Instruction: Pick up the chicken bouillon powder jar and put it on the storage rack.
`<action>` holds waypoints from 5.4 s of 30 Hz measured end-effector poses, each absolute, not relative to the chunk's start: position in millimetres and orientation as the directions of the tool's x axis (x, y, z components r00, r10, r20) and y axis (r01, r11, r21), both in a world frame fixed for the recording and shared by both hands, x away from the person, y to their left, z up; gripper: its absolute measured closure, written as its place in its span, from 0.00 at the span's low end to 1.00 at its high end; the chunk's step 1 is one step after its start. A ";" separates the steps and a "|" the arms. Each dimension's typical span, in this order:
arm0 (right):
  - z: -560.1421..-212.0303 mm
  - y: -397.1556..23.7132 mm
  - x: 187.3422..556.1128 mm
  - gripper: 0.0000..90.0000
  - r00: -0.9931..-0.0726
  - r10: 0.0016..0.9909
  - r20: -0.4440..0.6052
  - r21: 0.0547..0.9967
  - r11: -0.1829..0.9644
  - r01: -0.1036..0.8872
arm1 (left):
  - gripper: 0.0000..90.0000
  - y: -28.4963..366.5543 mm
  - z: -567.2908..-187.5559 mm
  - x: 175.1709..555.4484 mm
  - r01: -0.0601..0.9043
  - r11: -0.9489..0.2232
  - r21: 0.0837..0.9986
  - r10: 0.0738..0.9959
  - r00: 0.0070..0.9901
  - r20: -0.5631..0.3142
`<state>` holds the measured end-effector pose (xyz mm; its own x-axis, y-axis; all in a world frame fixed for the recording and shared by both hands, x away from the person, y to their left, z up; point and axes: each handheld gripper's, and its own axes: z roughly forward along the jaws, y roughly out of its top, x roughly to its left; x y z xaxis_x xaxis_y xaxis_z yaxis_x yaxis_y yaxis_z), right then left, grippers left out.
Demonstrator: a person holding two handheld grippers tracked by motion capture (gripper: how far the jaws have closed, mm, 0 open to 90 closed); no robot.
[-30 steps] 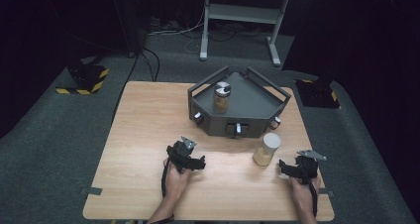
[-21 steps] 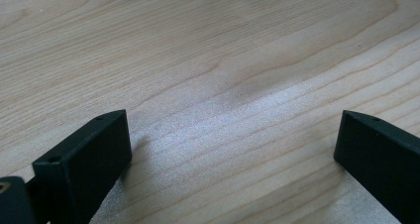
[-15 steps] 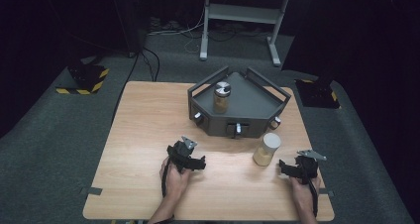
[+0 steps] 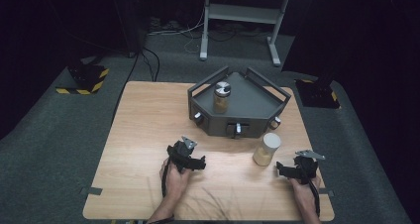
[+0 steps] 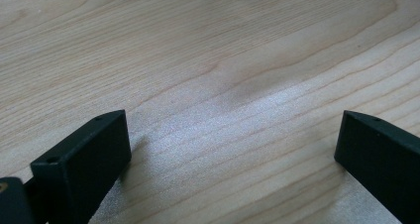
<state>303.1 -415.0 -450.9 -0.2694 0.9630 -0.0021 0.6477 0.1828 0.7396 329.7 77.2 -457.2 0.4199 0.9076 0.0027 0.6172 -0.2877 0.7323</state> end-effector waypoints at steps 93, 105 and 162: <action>-419.2 -378.9 329.5 0.26 -0.512 0.858 0.030 0.819 0.273 0.504 | 0.01 76.7 -457.3 329.5 0.618 -0.285 0.732 0.909 0.417 0.002; -420.9 -377.4 326.9 0.34 -0.521 0.853 0.022 0.825 0.279 0.491 | 0.01 76.6 -457.3 329.6 0.619 -0.285 0.732 0.909 0.417 0.002; -404.5 -376.2 323.7 0.37 -0.543 0.839 -0.042 0.807 0.349 0.476 | 0.01 76.3 -457.2 329.7 0.619 -0.284 0.732 0.910 0.416 0.002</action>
